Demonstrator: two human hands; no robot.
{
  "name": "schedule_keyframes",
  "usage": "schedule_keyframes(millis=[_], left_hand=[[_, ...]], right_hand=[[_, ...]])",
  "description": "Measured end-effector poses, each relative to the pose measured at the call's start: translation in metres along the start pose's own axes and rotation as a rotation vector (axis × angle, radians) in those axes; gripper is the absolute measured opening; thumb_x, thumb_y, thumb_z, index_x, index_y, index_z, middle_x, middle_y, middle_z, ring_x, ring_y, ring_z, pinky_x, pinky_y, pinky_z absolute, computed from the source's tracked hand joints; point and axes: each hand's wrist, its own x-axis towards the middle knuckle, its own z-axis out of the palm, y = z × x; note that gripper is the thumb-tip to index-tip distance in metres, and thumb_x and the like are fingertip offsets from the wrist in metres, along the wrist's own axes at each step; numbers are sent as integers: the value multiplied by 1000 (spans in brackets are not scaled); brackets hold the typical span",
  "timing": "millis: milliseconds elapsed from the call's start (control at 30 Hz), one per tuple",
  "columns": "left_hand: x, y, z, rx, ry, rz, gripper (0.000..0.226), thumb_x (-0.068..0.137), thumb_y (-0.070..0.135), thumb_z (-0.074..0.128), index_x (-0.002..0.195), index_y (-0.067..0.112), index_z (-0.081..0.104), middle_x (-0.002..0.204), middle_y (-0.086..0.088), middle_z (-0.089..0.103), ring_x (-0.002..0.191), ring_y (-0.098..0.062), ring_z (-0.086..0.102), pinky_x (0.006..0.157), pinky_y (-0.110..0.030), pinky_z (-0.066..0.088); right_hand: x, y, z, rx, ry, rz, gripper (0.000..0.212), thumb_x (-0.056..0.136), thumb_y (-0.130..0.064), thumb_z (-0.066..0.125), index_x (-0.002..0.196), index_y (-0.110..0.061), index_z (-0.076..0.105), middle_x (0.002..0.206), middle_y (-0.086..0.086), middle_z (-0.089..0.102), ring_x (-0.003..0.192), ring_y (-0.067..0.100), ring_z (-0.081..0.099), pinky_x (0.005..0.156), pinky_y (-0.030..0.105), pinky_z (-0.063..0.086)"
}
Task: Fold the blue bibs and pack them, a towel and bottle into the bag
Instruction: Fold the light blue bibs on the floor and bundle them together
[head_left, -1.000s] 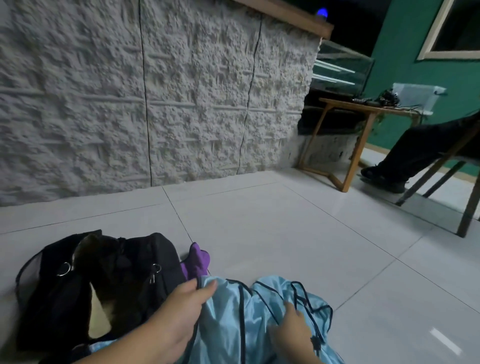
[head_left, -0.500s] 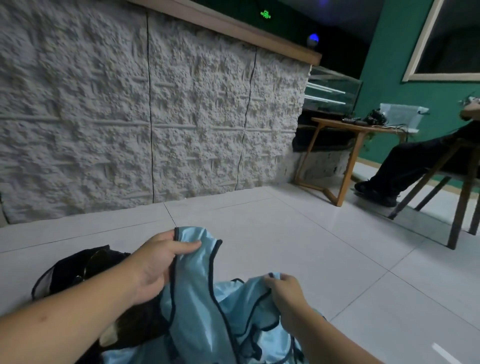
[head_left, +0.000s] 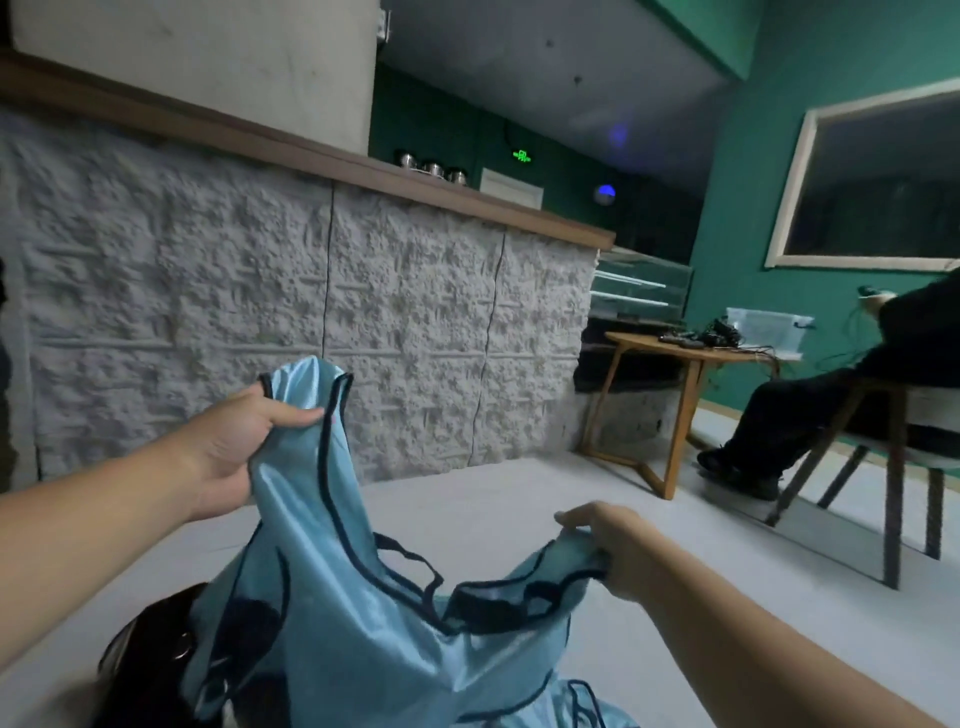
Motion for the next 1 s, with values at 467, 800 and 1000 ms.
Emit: schedule_keyframes(millis=[467,800,1000], left_hand=[[-53,93,-38,76,68,120,32,88,1,65,119,-6,66,109,-26,73,81,-34,73,76,-46,63],[-83,116,-55,147,100,151,34,93,1,64,127,4,65,119,-24,72,108,-44,71,95,-58,56],[-87,110,-47,171,51,119,38,92,3,65,130,1,61,124,-28,69,114,-49,66,101,-63,50]], right_hand=[[-88,-35,49,-1676,-69,-730,86,42,-95,61,106,-40,77,102,-7,64,83,13,52,79,30,53],[-80,-30,51,-1251,-143,-515,34,84,-45,68,71,-14,71,59,1,52,52,19,43,44,24,33],[-88,-49,61,-576,-207,-479,11,82,-10,71,85,-2,78,71,16,54,59,19,35,49,23,21]])
